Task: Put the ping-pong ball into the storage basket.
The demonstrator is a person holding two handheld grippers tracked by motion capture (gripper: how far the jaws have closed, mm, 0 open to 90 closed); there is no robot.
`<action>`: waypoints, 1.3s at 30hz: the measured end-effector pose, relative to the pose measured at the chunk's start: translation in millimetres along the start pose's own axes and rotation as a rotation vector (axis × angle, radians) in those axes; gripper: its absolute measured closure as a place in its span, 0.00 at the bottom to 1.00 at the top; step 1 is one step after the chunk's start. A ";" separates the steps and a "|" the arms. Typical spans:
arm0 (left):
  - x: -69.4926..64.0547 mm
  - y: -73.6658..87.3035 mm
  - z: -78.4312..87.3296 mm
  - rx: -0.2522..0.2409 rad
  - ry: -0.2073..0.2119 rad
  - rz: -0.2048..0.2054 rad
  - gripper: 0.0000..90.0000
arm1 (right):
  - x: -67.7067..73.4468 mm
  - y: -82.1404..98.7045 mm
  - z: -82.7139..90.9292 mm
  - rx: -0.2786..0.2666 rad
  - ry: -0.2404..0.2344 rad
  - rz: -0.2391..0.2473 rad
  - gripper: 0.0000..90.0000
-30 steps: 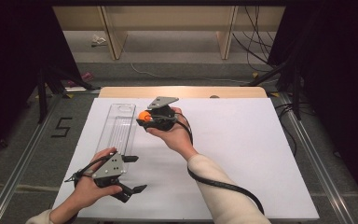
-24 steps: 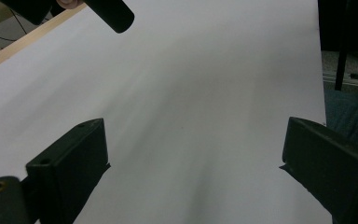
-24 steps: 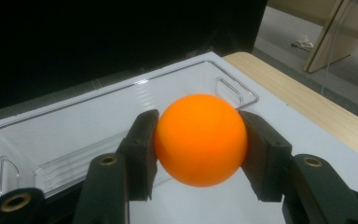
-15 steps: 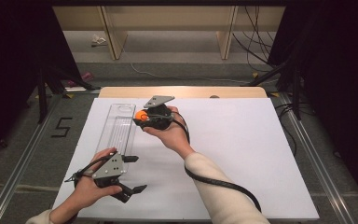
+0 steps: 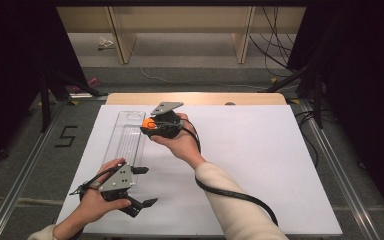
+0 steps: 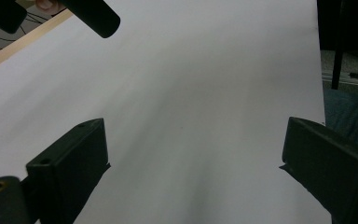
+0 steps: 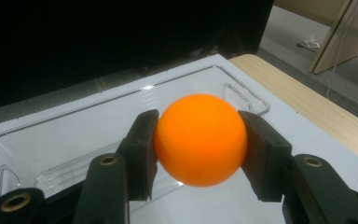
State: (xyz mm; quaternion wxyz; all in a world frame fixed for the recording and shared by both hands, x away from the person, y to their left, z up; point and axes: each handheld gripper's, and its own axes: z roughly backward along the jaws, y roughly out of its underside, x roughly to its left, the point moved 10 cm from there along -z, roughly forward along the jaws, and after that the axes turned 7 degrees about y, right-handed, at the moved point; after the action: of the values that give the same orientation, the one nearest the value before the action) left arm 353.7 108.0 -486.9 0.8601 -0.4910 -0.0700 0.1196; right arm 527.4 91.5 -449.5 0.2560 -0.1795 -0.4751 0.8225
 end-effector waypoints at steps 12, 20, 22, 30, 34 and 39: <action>-0.5 0.1 -0.6 0.002 0.002 -0.005 0.07 | 3.1 -2.2 -5.5 0.007 -0.008 0.003 0.57; -0.4 -0.1 -0.4 0.001 0.000 -0.004 0.07 | 5.4 -2.4 -10.0 0.017 -0.014 0.007 0.57; -0.7 -0.1 -0.3 0.002 0.002 -0.005 0.07 | 6.3 -3.1 -11.0 0.018 -0.017 0.008 0.57; -1.0 -0.2 -0.2 0.001 0.003 -0.004 0.07 | 10.4 -5.5 -15.9 0.022 -0.026 0.013 0.57; -1.2 -0.3 -0.3 0.001 0.004 -0.005 0.07 | 12.5 -5.7 -18.2 0.026 -0.031 0.014 0.57; -1.2 -0.3 -0.3 0.001 0.004 -0.005 0.07 | 13.3 -6.9 -20.4 0.027 -0.033 0.016 0.57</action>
State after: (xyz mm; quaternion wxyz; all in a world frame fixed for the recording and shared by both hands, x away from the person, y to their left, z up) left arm 352.7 107.3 -486.8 0.8608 -0.4906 -0.0697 0.1165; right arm 529.4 116.3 -454.0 0.2439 -0.1661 -0.4666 0.8338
